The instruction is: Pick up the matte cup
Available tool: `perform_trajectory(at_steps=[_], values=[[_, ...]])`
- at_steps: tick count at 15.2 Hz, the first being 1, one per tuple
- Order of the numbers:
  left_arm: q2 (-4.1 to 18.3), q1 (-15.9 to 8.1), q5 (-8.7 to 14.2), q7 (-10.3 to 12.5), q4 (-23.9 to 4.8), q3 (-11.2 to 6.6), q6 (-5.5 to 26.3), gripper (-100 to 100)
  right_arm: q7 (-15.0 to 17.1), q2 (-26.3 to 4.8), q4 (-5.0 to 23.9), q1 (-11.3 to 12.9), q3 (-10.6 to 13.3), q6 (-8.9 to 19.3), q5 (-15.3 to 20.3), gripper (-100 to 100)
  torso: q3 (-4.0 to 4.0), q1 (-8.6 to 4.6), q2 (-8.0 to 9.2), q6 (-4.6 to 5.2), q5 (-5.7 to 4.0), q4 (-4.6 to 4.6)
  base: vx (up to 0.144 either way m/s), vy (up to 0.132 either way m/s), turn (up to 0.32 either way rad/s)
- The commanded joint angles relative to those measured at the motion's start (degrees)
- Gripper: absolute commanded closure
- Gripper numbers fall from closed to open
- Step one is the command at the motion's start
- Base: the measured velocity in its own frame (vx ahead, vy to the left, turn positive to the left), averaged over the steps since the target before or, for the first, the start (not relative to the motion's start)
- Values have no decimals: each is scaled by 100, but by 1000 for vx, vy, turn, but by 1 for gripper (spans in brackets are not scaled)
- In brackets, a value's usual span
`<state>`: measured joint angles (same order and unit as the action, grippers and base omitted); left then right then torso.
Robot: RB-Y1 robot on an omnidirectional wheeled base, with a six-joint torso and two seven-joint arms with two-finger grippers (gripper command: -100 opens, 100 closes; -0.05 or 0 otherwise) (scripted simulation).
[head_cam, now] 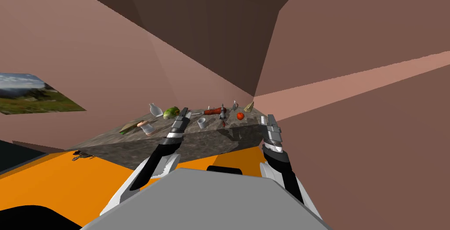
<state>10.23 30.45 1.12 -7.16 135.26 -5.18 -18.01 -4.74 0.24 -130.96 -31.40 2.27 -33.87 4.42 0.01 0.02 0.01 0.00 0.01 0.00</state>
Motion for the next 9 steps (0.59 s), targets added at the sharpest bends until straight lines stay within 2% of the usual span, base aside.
perform_trajectory(at_steps=[1,2,3,5,6,8,9], values=[[156,28,153,7,-20,-70,286,-100,0,0,0,0,0,0,0,0,0,0,0,0,0,0,-1,-1,-56],[156,28,153,7,-20,-70,342,-100,0,0,0,0,0,0,0,0,0,0,0,1,0,0,-2,0,-76],[302,37,304,22,-47,-152,498,-100,0,0,0,0,0,0,0,0,0,0,-1,1,0,0,-2,-1,-110],[302,37,304,22,-47,-152,643,-100,0,0,0,0,0,0,0,0,0,1,-1,1,0,0,-2,2,-69],[450,46,466,39,-77,-240,836,-100,0,0,0,0,0,0,0,0,-1,0,-1,0,0,0,0,0,-80],[450,46,466,39,-77,-240,965,-100,0,0,0,0,0,0,0,0,-1,0,-1,1,0,0,0,2,-62],[601,55,637,57,-108,-333,1163,-100,0,0,0,0,0,0,0,0,-1,0,-1,0,0,0,0,0,-91]])
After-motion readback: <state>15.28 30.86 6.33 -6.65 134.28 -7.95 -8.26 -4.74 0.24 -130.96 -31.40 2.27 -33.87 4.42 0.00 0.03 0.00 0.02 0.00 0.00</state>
